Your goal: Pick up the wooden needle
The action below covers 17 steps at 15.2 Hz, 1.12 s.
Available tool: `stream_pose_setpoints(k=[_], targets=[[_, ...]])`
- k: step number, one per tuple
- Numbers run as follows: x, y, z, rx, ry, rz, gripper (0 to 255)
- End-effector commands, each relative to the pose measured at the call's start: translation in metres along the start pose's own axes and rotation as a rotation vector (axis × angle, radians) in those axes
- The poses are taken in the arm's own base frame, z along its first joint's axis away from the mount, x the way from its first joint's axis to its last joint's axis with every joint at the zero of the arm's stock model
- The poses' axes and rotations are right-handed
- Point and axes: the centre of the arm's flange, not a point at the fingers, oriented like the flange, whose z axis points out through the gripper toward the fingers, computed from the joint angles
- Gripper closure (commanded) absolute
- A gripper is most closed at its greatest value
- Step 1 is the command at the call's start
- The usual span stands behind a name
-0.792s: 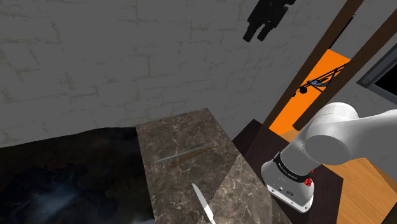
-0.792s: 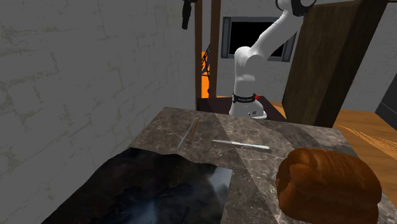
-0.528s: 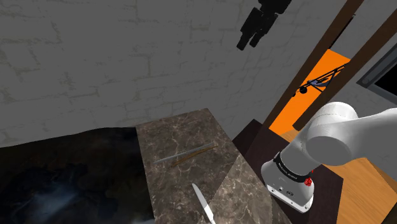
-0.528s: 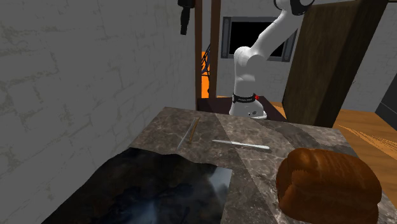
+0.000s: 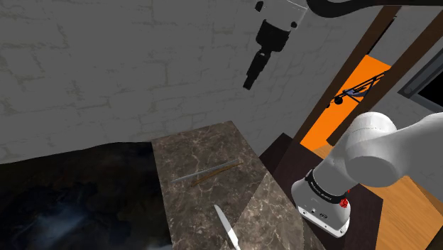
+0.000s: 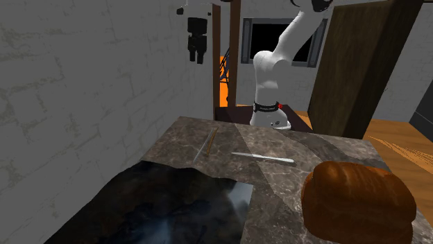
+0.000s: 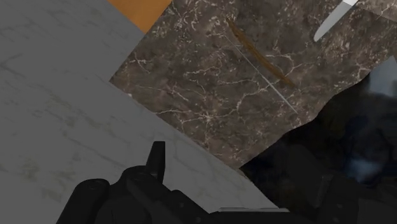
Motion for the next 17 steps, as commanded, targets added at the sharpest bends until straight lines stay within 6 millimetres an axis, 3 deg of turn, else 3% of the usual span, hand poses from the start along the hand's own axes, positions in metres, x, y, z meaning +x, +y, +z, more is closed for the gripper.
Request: stream_pose_setpoints(k=[1,9,17], targets=[[0.005,-0.011,0.024,0.007,-0.017,-0.083,0],[0.016,-0.051,0.121,0.035,-0.086,-0.400,0],[0.006,-0.094,0.217,0.062,-0.156,-0.717,0]])
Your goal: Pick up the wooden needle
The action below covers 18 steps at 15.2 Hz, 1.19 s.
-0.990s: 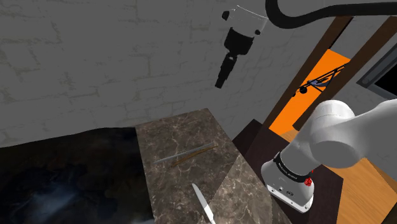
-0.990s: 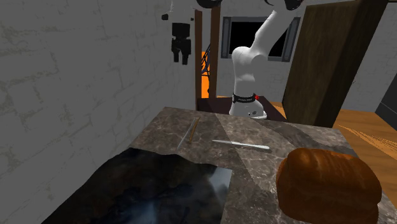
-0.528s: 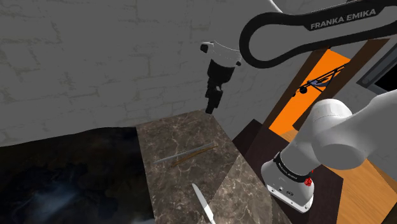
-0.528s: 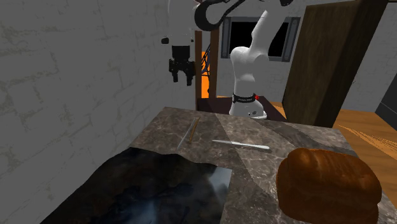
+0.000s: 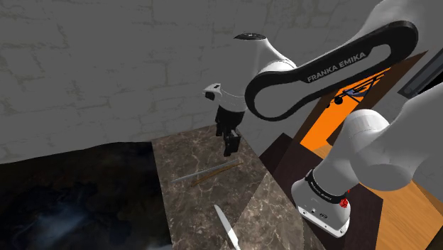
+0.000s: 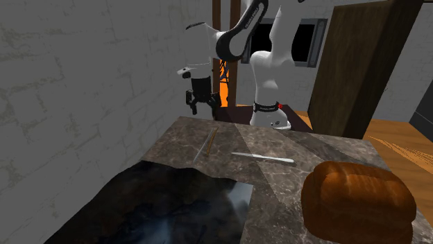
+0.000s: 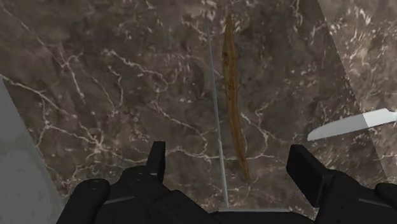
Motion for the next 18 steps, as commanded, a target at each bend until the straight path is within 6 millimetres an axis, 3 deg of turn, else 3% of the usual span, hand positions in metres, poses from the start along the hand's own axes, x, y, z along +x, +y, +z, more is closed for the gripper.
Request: stream_pose_setpoints(k=[1,5,14,15,18], targets=[[0.003,-0.009,0.025,0.007,-0.017,-0.082,0],[0.011,-0.027,0.069,0.019,-0.049,-0.225,0],[0.009,-0.023,0.109,0.019,-0.049,-0.225,0],[0.009,-0.024,0.108,0.019,-0.049,-0.225,255],[0.009,-0.024,0.108,0.019,-0.048,-0.225,255]])
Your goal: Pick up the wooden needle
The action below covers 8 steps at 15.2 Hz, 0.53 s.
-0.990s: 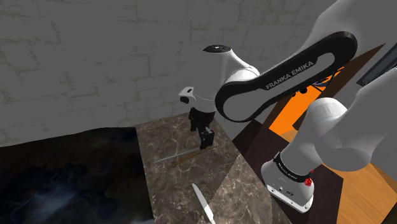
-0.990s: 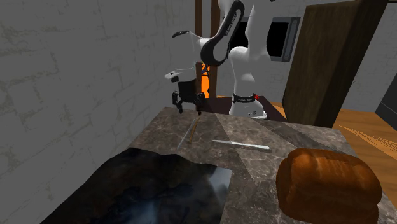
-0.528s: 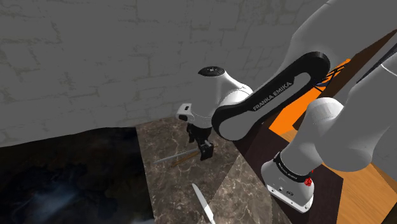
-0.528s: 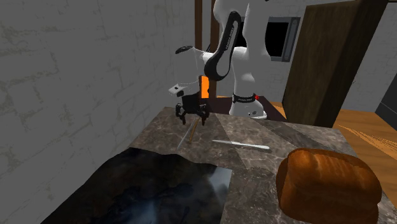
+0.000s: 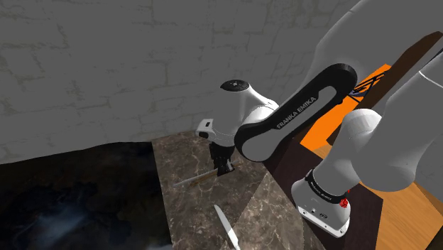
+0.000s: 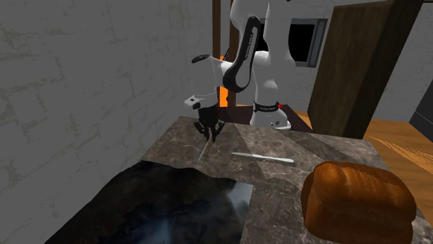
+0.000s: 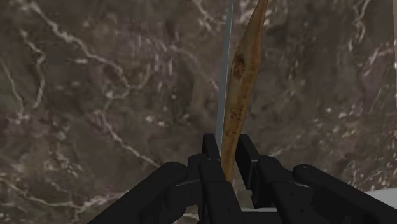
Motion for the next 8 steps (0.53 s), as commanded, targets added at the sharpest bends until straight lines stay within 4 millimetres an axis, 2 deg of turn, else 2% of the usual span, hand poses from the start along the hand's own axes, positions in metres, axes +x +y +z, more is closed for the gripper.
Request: stream_pose_setpoints(k=[1,6,8], targets=[[-0.001,-0.002,0.002,0.005,-0.006,-0.003,255],[0.000,-0.001,0.003,0.005,-0.006,-0.003,255],[0.000,-0.002,-0.007,0.005,-0.006,-0.003,255]])
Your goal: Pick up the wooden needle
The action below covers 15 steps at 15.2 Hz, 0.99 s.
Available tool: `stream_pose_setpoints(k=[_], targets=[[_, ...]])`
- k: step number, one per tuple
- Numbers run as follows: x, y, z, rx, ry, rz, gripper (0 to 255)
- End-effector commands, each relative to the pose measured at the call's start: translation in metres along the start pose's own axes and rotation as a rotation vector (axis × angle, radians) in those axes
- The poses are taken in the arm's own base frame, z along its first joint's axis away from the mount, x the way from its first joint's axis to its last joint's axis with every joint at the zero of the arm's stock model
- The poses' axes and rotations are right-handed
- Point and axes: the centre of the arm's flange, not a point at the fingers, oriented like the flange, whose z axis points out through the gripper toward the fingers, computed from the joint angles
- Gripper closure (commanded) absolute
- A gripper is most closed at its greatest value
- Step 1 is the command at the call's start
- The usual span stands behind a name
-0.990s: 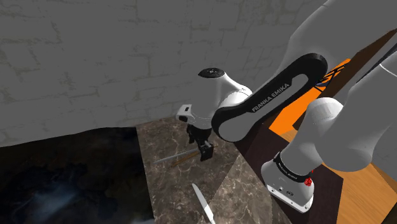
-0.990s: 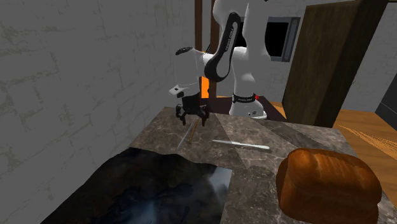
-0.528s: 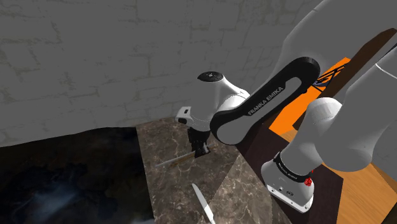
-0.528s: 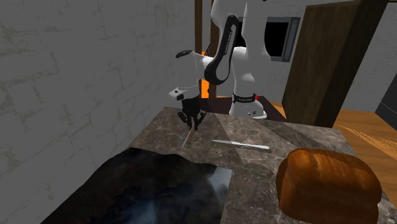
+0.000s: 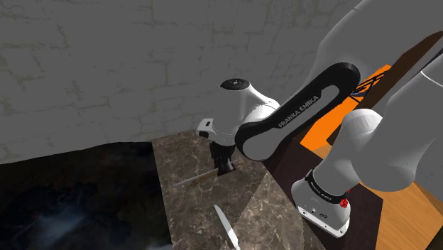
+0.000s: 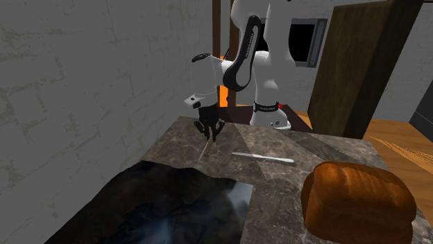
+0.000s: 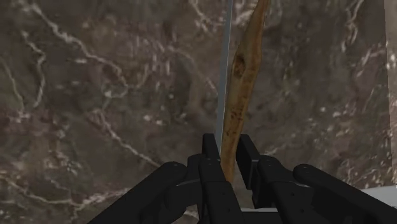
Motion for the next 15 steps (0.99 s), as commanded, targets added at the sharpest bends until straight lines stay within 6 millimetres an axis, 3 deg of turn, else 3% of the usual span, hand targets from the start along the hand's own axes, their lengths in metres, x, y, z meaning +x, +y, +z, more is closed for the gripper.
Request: stream_pose_setpoints(k=[1,13,15], targets=[[0.000,-0.001,-0.009,0.002,-0.002,0.000,255],[0.001,-0.008,-0.072,0.002,-0.002,0.000,255],[0.001,-0.008,-0.073,0.002,-0.002,0.000,255]])
